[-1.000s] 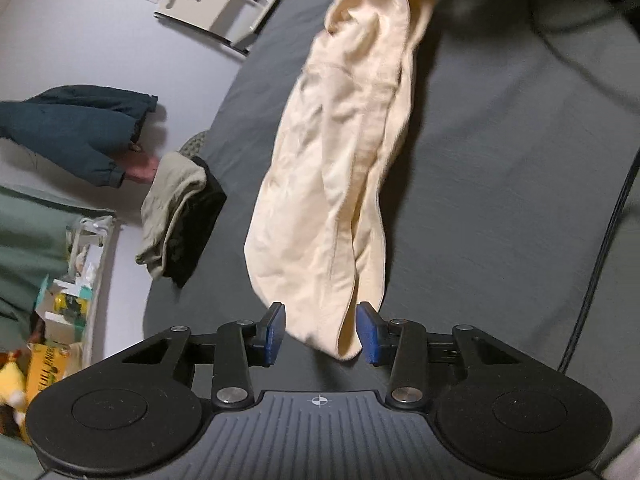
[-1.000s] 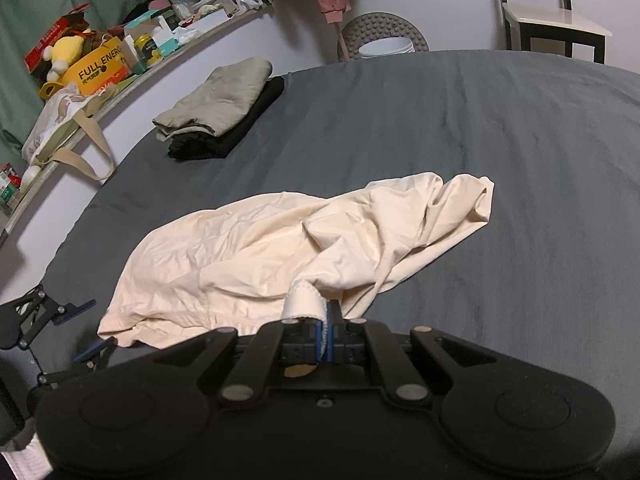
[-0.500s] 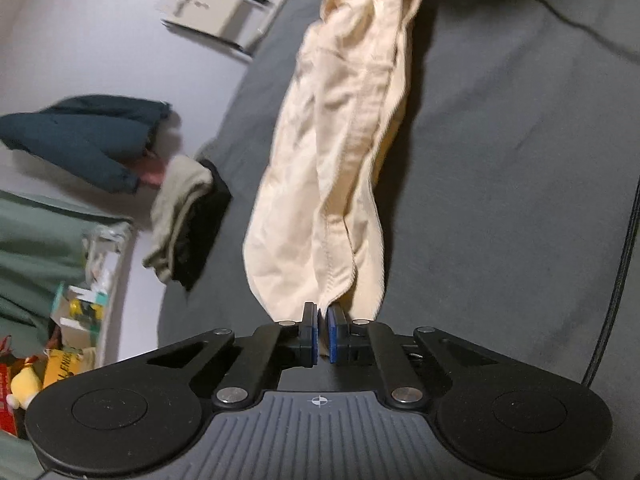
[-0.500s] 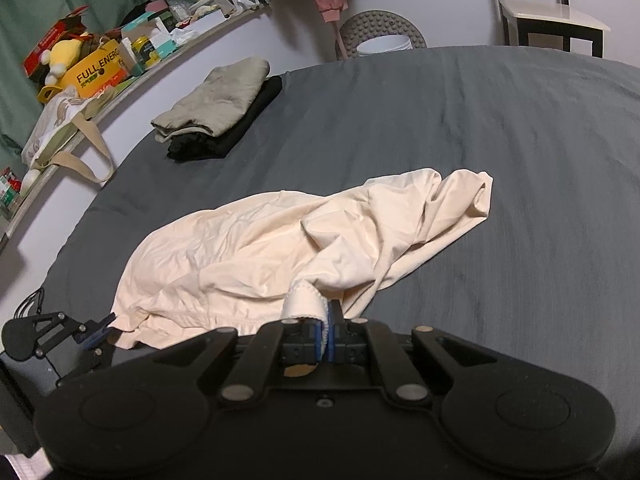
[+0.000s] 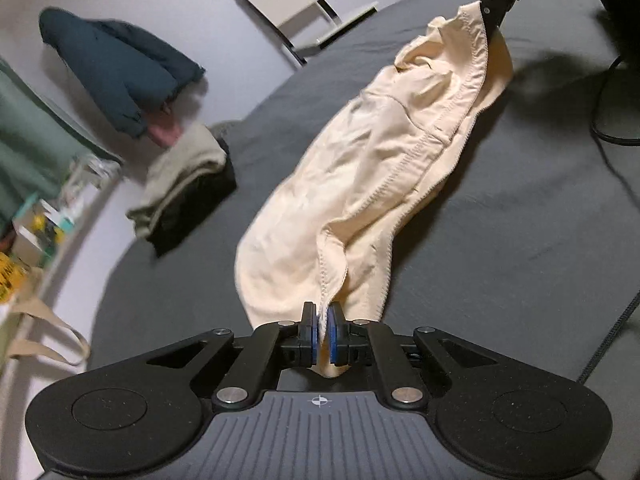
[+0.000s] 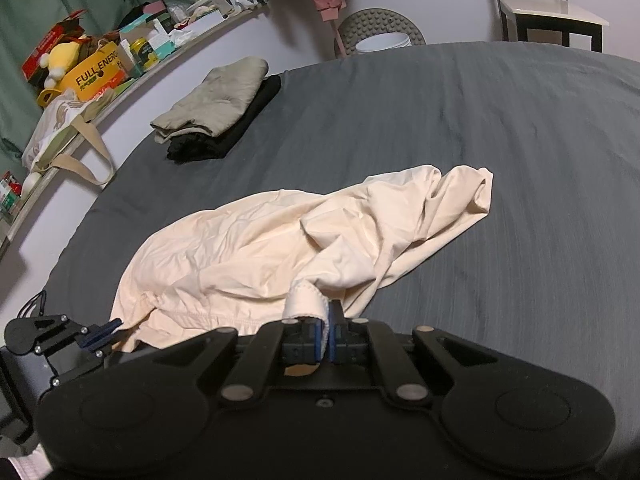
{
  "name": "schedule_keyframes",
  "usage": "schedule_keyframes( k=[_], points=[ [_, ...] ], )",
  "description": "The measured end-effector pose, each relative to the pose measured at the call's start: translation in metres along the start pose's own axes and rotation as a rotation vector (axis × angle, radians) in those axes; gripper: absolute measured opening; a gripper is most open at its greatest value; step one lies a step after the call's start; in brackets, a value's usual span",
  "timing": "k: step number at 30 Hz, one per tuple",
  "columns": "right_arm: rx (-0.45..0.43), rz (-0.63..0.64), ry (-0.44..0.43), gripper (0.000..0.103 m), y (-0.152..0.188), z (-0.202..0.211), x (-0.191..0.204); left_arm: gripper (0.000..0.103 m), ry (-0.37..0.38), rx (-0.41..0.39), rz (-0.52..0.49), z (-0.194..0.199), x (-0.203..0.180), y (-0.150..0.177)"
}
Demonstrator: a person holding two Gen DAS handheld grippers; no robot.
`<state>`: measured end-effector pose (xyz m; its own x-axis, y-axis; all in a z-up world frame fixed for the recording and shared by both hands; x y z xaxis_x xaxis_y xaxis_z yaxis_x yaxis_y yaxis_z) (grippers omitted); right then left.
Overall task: Fold clothes
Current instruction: 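Hold the garment stretched flat between both closed tools on the bed, then lift the beige garment high with both tools, holding its two ends apart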
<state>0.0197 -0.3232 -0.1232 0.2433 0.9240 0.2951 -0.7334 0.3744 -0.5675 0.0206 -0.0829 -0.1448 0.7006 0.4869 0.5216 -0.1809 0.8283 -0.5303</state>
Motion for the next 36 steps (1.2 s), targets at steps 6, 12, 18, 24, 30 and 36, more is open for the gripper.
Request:
schedule_keyframes(
  k=[6,12,18,24,30,36],
  points=[
    [-0.001,-0.002,-0.003,0.005,0.000,0.000,-0.001,0.007,-0.046,0.032,-0.010,-0.007,0.000,0.006],
    [-0.001,-0.002,-0.006,0.005,0.000,0.000,-0.001,0.001,-0.049,0.000,0.021,-0.009,0.004,0.002],
    [-0.004,-0.004,-0.007,0.005,0.000,0.001,-0.001,0.000,-0.064,-0.041,0.050,-0.003,0.011,-0.001],
    [-0.016,-0.011,-0.015,0.005,-0.001,0.004,-0.001,0.000,-0.073,-0.055,0.063,0.002,0.015,-0.005],
    [-0.079,0.006,-0.013,0.003,-0.007,0.015,0.003,0.000,-0.183,-0.086,0.008,0.024,0.034,-0.016],
    [-0.168,0.036,0.026,0.002,-0.016,0.040,0.005,0.000,-0.261,-0.127,0.090,0.052,0.071,-0.030]
  ],
)
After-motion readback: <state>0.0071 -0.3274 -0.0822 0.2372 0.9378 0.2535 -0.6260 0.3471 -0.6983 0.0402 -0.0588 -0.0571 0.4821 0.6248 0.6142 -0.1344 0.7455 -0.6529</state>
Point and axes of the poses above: each gripper's, at about its wrist camera, not at the fingertips, and z roughly against the way its jaws point, x to its left, y to its underside, the point moved 9 cm from there along -z, roughly the way its jaws point, and after that the axes turned 6 degrees about y, right-handed, at the moved point
